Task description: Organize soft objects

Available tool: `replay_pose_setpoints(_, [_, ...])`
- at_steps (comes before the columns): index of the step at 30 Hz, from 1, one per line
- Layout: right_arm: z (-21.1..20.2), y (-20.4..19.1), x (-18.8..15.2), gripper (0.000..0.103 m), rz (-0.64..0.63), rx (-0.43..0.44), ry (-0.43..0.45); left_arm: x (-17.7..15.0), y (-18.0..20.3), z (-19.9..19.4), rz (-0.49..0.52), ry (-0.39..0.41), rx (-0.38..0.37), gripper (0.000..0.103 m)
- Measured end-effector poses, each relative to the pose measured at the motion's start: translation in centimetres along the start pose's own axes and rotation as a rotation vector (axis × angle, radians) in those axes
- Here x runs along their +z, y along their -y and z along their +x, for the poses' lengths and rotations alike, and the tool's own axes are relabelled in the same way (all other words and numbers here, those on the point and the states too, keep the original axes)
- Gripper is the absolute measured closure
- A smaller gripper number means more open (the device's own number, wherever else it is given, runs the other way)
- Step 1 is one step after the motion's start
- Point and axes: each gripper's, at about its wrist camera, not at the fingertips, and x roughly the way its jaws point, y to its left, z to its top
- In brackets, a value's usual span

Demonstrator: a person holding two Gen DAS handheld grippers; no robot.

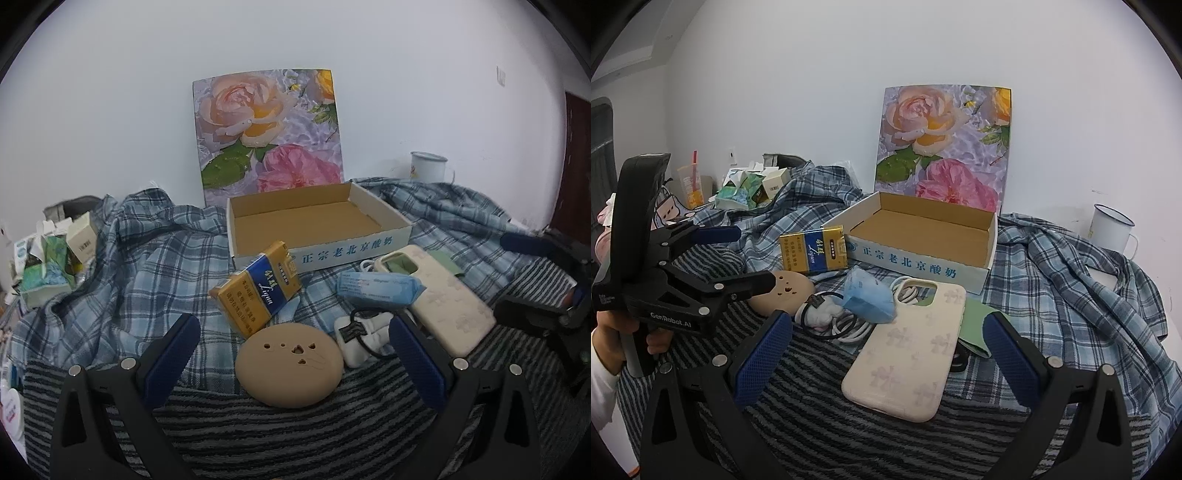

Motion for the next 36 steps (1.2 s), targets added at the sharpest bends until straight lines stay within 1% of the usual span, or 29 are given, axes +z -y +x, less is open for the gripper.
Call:
replay_pose_setpoints(2, [-0.1, 0.1, 0.0, 0.000, 0.005, 0.003, 0.004, 0.2, -0.6, -0.8, -0.033, 0.020, -0.034, 0.000])
replay_pose_setpoints(4, [-0.1, 0.2, -0.1, 0.000, 0.010, 0.004, 0.007, 0.6, -1.1, -1.6, -0.049, 0.020, -0.096, 0.000])
replay_pose_setpoints(8, [-0.2, 0.4, -0.1, 0.000, 0.022, 0.008, 0.013, 1.6, -1.7, -2.5, -0.003, -0.015, -0.115, 0.000])
replay_pose_setpoints(10, [-0.2, 0.4, -0.1, 0.000, 0.023, 0.010, 0.013, 1.8, -2.0, -1.7, 0.009, -0.074, -0.151, 0.000])
replay_pose_setpoints(11, [-0.2, 0.4, -0.1, 0.000, 0.023, 0.009, 0.012, 1.7, -2.1, -1.1, 0.011, -0.121, -0.171, 0.000])
replay_pose_setpoints(14, [-0.3, 0.4, -0.1, 0.000, 0.025, 0.013, 0.011, 1.2, -2.4, 0.8, 0.020, -0.227, -0.223, 0.000])
replay_pose_setpoints(16, [-0.3, 0.5, -0.1, 0.000, 0.027, 0.014, 0.012, 0.9, -2.6, 1.8, 0.024, -0.259, -0.212, 0.000])
replay_pose_setpoints(17, [-0.3, 0.5, -0.1, 0.000, 0.029, 0.015, 0.012, 0.7, -2.6, 2.6, 0.036, -0.297, -0.213, 0.000])
replay_pose_setpoints(19, [-0.2, 0.6, -0.1, 0.000, 0.033, 0.017, 0.012, 0.5, -2.7, 3.6, 0.051, -0.333, -0.196, 0.000])
replay_pose_setpoints(21, [-0.2, 0.6, -0.1, 0.000, 0.037, 0.018, 0.012, 0.5, -3.0, 4.7, 0.070, -0.367, -0.204, 0.000])
replay_pose_setpoints(23, [-0.2, 0.7, -0.1, 0.000, 0.038, 0.019, 0.011, 0.5, -3.2, 5.6, 0.067, -0.399, -0.193, 0.000])
replay_pose_setpoints(25, [-0.2, 0.7, -0.1, 0.000, 0.037, 0.018, 0.010, 0.3, -3.3, 6.3, 0.075, -0.423, -0.205, 0.000])
replay_pose_setpoints(29, [-0.1, 0.7, -0.2, 0.000, 0.039, 0.019, 0.006, 0.0, -2.8, 6.8, 0.109, -0.432, -0.209, 0.002])
replay_pose_setpoints(31, [-0.1, 0.6, -0.2, 0.000, 0.039, 0.019, 0.006, -0.2, -2.3, 6.9, 0.142, -0.432, -0.199, 0.004])
replay_pose_setpoints(34, [0.0, 0.5, -0.2, 0.000, 0.038, 0.017, -0.001, -0.2, -1.5, 7.3, 0.182, -0.451, -0.187, 0.008])
replay_pose_setpoints(36, [0.2, 0.5, -0.1, 0.000, 0.038, 0.018, -0.008, -0.3, -1.5, 7.6, 0.179, -0.459, -0.191, 0.010])
